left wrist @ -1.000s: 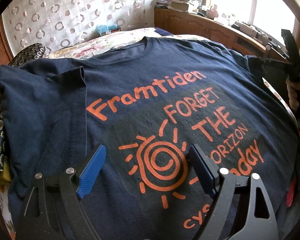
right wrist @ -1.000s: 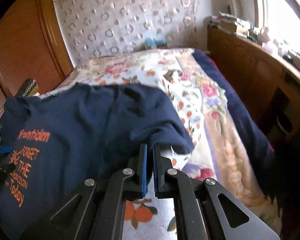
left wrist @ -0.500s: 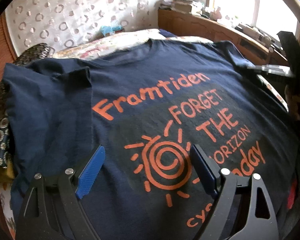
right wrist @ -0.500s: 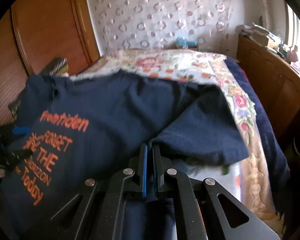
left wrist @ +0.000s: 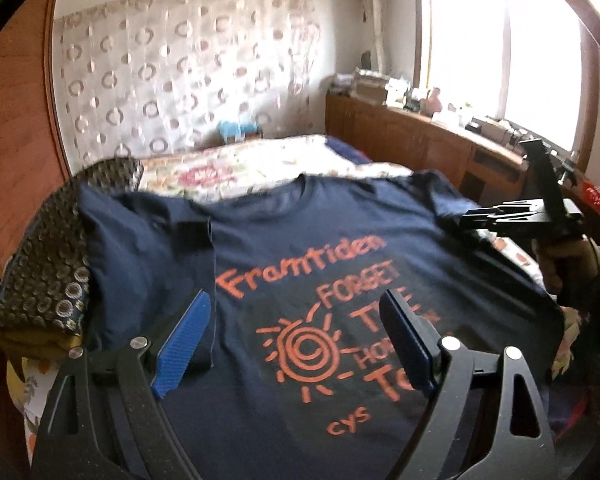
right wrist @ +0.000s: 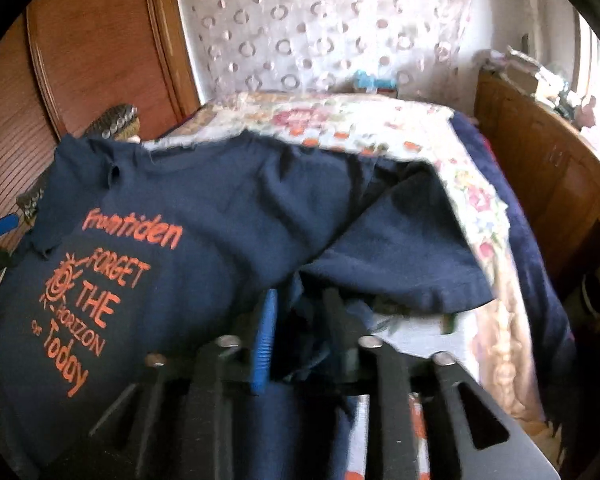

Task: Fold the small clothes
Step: 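Fold the held side inward over the shirt body and open the right tool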

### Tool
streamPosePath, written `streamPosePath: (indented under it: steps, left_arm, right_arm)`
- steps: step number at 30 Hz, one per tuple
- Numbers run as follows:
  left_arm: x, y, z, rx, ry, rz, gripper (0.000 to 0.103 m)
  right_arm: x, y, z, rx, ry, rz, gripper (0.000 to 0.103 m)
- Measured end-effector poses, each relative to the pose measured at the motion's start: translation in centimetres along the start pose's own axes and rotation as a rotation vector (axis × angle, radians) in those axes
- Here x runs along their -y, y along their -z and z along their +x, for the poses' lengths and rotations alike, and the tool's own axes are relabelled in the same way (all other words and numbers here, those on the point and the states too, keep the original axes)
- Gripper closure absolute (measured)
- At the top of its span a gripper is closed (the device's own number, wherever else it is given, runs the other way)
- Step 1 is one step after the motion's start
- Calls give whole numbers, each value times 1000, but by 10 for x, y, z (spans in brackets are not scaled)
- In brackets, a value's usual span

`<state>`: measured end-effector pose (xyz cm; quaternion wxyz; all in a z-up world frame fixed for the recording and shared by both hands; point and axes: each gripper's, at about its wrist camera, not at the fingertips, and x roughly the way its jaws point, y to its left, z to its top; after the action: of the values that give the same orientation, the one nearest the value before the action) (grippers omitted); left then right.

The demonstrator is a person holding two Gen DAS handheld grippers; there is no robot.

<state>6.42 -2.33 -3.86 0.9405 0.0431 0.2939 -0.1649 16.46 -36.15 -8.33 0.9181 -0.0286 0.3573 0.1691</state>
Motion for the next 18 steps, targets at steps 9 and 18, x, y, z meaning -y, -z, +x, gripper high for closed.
streamPosePath:
  steps: [9, 18]
  left_arm:
    - [19, -2, -17, 44, 24, 29, 16]
    - [29, 3, -13, 22, 44, 32, 16]
  right_arm:
    - [43, -2, -16, 50, 111, 120, 51]
    - [66, 0, 34, -70, 149, 196, 51]
